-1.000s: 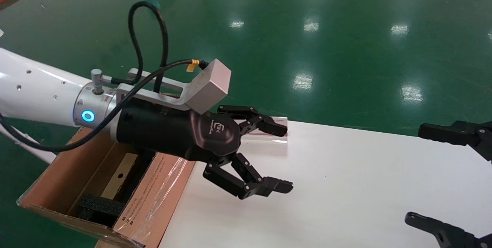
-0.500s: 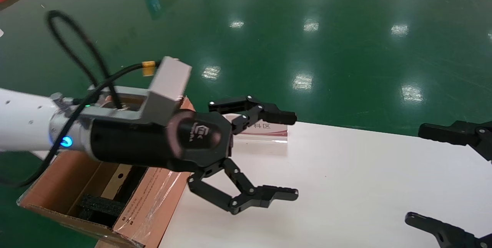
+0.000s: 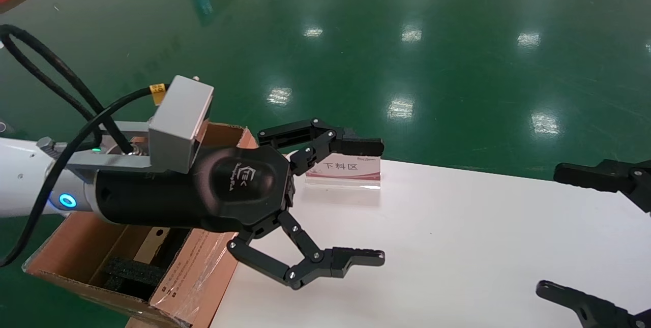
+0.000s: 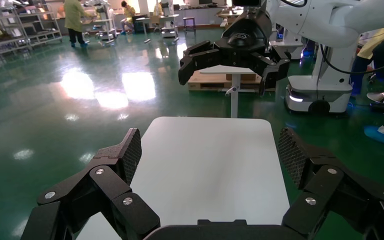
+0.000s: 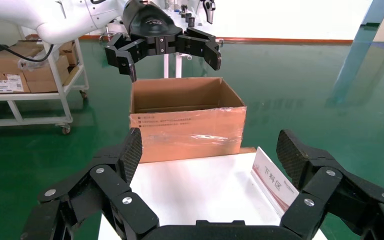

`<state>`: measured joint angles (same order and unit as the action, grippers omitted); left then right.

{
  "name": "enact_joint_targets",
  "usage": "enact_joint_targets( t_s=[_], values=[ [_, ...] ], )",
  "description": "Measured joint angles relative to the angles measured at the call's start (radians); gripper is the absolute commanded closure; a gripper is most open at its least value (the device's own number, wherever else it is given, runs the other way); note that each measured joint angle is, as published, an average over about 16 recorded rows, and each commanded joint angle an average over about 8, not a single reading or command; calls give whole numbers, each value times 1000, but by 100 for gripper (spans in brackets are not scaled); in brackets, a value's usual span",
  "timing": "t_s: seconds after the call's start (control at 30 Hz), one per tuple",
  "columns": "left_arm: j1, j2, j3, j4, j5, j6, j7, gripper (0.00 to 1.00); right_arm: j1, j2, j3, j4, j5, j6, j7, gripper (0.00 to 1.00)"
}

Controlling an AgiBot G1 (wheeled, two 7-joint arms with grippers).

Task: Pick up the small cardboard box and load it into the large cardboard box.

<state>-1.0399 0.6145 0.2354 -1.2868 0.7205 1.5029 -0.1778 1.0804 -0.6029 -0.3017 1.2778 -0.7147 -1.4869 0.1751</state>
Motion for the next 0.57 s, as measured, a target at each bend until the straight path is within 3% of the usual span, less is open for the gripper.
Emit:
enact_joint_targets(
  t_s=[0.57],
  values=[
    [-24, -2, 31, 2, 6, -5, -7, 0, 0, 0, 0, 0, 0, 0, 0, 0]
  ],
)
